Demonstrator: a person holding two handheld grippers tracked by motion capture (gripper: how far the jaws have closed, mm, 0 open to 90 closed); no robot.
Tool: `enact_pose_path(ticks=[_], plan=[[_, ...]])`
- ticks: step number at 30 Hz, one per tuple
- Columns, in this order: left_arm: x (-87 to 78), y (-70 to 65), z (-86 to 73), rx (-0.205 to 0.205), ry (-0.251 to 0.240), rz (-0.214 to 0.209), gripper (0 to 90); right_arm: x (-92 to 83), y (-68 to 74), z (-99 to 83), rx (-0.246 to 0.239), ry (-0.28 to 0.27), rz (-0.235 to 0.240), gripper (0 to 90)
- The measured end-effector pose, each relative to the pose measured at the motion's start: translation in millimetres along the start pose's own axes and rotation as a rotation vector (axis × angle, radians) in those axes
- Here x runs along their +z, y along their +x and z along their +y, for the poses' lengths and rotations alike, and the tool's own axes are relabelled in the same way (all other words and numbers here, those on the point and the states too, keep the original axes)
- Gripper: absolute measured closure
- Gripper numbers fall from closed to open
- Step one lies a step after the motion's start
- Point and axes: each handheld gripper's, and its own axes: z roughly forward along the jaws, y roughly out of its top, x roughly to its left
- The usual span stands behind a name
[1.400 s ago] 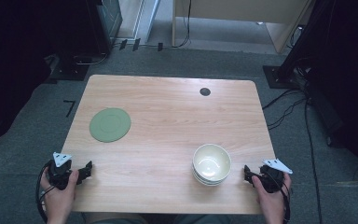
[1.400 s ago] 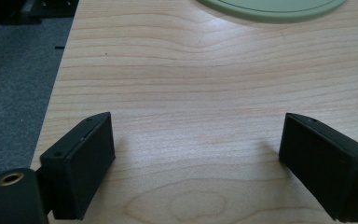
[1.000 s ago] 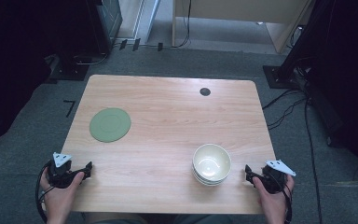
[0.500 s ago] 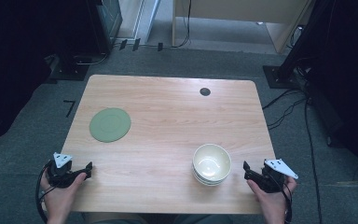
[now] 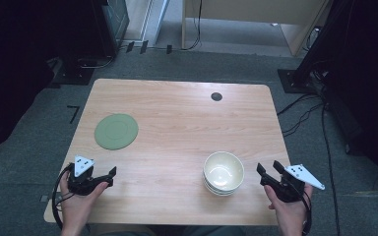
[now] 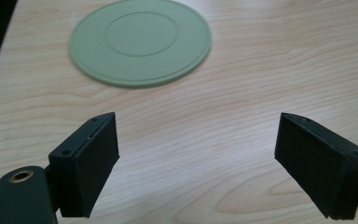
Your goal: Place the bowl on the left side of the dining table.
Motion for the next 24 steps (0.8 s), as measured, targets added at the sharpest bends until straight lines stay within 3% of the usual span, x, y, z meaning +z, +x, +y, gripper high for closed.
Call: enact_pose_path(ticks=[7, 12, 13, 14, 17, 21, 24], plan=[[-0.8, -21.9, 11.2, 0.025, -0.032, -0.037, 13.0, 0.5, 11.2, 18.9, -0.015, -0.018, 0.058, 41.4], [2.6, -41.0, 18.7, 0.030, -0.045, -0.082, 13.0, 2.1, 27.5, 37.5, -0.063, -0.006, 0.151, 49.2], [2.6, -41.0, 18.7, 0.030, -0.045, -0.082, 13.0, 2.1, 27.5, 37.5, -0.063, -0.006, 0.151, 49.2], [3.8, -50.3, 21.7, 0.035, -0.051, -0.102, 13.0, 3.9, 33.4, 42.4, -0.064, 0.003, 0.195, 56.2], [5.8, -64.2, 25.7, 0.047, -0.057, -0.131, 13.0, 7.0, 41.6, 45.2, -0.083, 0.017, 0.290, 62.4], [9.8, -80.0, 30.4, 0.062, -0.062, -0.164, 13.2, 15.0, 47.1, 41.4, -0.075, 0.068, 0.329, 68.8], [13.3, -89.4, 33.5, 0.068, -0.062, -0.181, 13.3, 20.3, 46.9, 36.4, -0.073, 0.102, 0.313, 71.1]])
